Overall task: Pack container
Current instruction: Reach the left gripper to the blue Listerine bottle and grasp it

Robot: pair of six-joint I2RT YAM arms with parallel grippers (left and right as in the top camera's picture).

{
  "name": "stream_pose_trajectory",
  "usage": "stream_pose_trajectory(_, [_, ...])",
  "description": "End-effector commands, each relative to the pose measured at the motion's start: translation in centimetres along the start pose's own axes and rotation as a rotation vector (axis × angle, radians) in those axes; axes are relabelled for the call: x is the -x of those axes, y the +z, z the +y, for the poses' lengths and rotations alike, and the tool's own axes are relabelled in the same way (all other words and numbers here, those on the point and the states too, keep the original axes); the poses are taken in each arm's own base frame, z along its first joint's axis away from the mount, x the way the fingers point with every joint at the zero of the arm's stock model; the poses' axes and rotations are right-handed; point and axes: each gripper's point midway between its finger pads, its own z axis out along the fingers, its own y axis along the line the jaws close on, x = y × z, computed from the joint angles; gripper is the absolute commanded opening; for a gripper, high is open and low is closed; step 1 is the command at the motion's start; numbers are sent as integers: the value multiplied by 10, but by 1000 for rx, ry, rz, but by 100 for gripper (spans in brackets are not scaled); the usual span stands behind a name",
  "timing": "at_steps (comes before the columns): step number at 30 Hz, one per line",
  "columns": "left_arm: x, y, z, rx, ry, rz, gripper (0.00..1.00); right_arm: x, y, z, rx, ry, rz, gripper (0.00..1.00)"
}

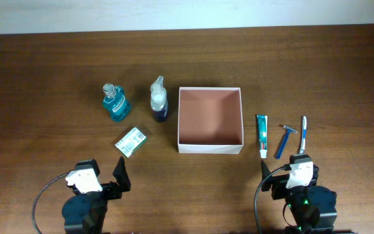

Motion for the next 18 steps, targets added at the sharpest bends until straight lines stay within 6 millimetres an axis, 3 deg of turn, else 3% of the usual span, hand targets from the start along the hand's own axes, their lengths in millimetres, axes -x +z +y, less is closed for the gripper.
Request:
stream_pose_trajectory(1, [16,-10,-29,-146,-33,-11,99,-1,0,-1,-5,7,-5,99])
stream_pose_trajectory(6, [98,-36,-46,-132,-26,-68,99,-1,0,-1,-5,7,-5,99])
stream_pose_trajectory(9, [124,-31,-55,-121,12,62,99,-1,0,-1,-5,7,-5,99])
stream_pose_trajectory(14, [162,9,-64,-90,115,434,99,-1,0,-1,-5,7,-5,99])
stream_pose_trajectory(17, [180,47,-65,-95,183,583,99,-1,0,-1,-5,7,-5,99])
stream_pose_trajectory(18, [181,73,-63,-97,198,662,99,-1,0,-1,-5,7,-5,99])
